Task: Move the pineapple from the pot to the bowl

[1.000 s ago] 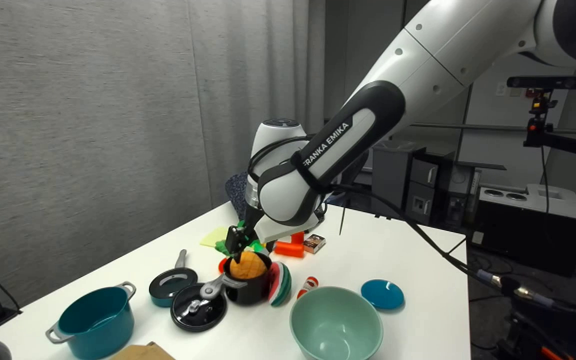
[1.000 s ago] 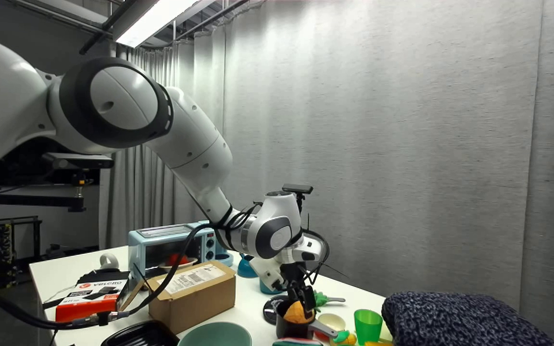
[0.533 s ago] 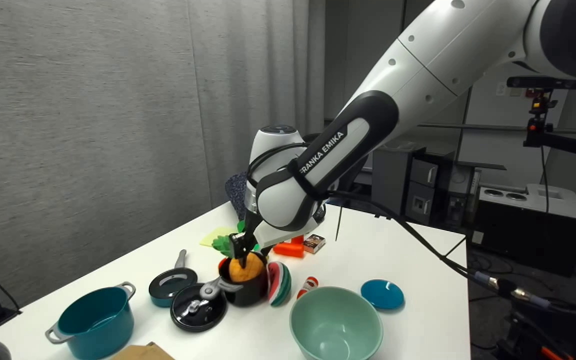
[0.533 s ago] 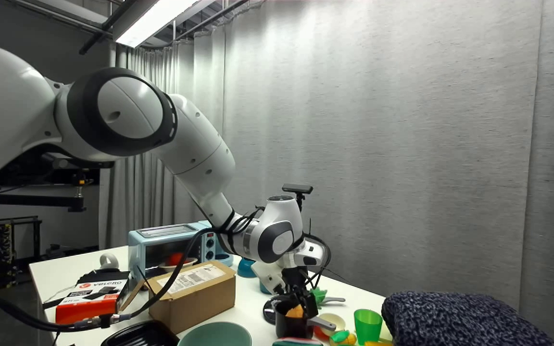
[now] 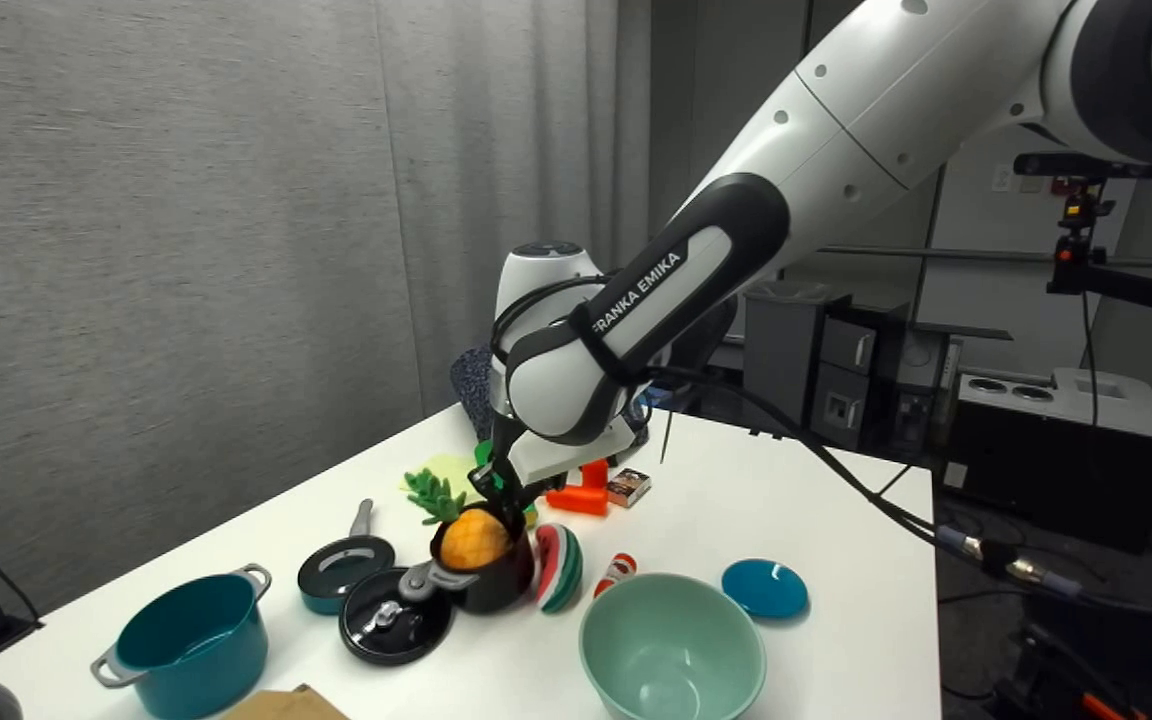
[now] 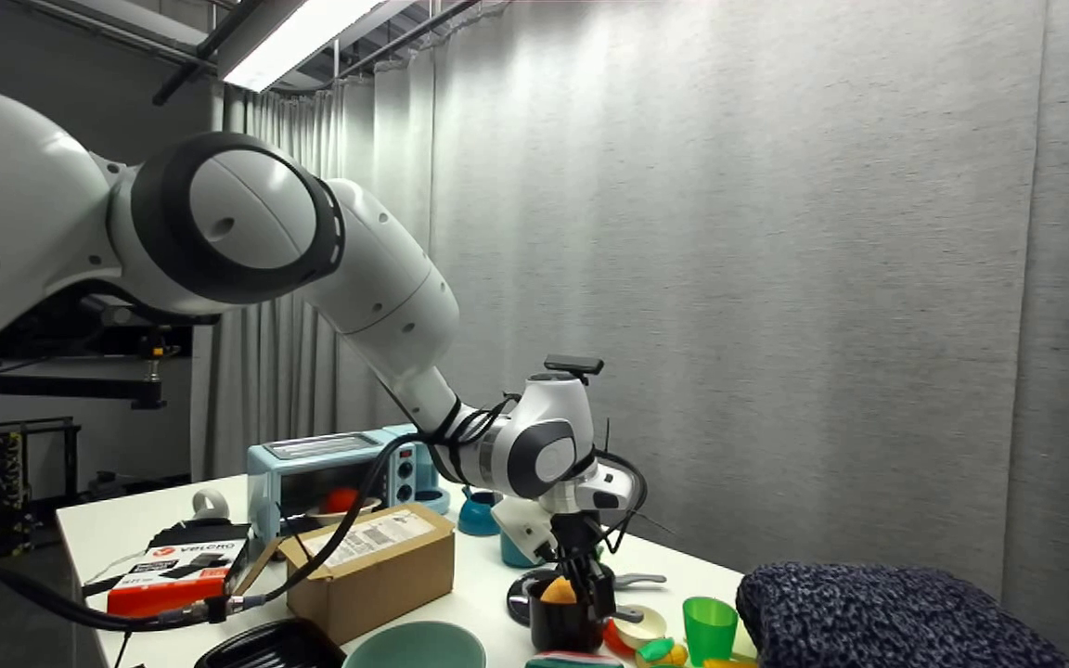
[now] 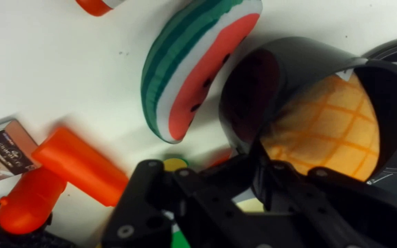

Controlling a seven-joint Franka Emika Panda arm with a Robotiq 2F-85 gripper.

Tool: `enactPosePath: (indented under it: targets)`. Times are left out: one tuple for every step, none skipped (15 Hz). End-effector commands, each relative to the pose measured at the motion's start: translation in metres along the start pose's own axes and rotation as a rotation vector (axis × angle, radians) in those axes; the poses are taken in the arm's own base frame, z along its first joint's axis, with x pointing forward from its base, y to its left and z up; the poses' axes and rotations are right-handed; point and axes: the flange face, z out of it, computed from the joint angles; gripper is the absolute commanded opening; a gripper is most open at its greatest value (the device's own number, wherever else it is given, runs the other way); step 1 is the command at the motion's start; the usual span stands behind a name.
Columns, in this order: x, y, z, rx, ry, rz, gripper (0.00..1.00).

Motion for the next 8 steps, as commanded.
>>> enactPosePath:
  targets:
    - [0.006,-0.012,0.002,0.017,-0.029,-0.004,0.33]
    - [0.007,-0.014,0.001,0.02,-0.04,-0.009,0.39]
    - [0.007,-0.016,0.0,0.024,-0.053,-0.022,0.47]
    - [0.007,-0.019,-0.003,0.029,-0.067,-0.037,0.54]
    - [0.007,-0.021,-0.005,0.025,-0.074,-0.051,0.62]
    - [0.008,-0.022,-0.008,0.024,-0.082,-0.067,0.69]
    - [0.009,-0.024,-0.011,0.026,-0.094,-0.081,0.78]
    - [0.011,-0.026,-0.015,0.03,-0.108,-0.095,0.84]
